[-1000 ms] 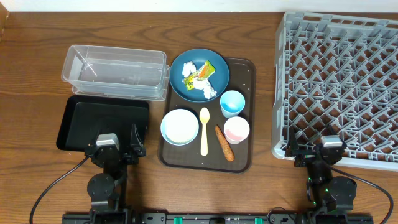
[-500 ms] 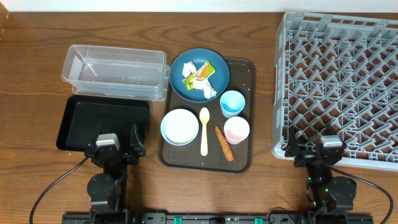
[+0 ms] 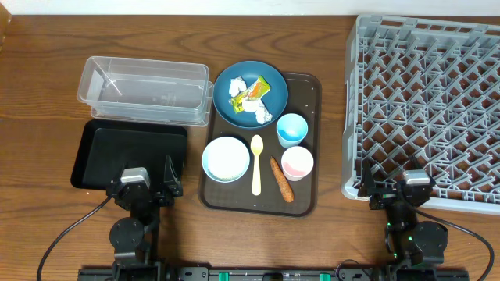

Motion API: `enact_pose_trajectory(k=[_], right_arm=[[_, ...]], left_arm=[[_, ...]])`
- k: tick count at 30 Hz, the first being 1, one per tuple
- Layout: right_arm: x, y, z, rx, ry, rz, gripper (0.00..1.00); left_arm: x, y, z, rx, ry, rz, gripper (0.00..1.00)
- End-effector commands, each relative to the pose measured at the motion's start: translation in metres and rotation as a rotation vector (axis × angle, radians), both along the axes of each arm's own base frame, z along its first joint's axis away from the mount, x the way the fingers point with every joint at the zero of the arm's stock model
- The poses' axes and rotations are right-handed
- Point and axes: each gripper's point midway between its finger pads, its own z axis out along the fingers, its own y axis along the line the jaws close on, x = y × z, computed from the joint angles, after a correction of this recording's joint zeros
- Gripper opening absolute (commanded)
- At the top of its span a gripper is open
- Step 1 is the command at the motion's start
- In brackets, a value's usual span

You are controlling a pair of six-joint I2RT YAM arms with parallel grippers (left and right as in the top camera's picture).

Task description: Sort waste into correct bins and load items into the dishwasher rack

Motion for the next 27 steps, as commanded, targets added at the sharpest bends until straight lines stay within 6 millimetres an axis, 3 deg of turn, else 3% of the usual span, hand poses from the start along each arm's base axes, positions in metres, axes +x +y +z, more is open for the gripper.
enact_pose_trajectory(k=[1, 27], right_arm=[[-0.0004, 0.0028, -0.0005, -0.013, -0.001, 0.015, 0.99], [-0.0003, 0.0015, -0.0006, -0.014, 0.0, 0.007, 0.99]], left_arm=[[-0.0018, 0.0052, -0.0163, 0.011, 0.054, 0.029, 0.95], [-0.0018, 0.0052, -0.0163, 0.011, 0.054, 0.029, 0.95]])
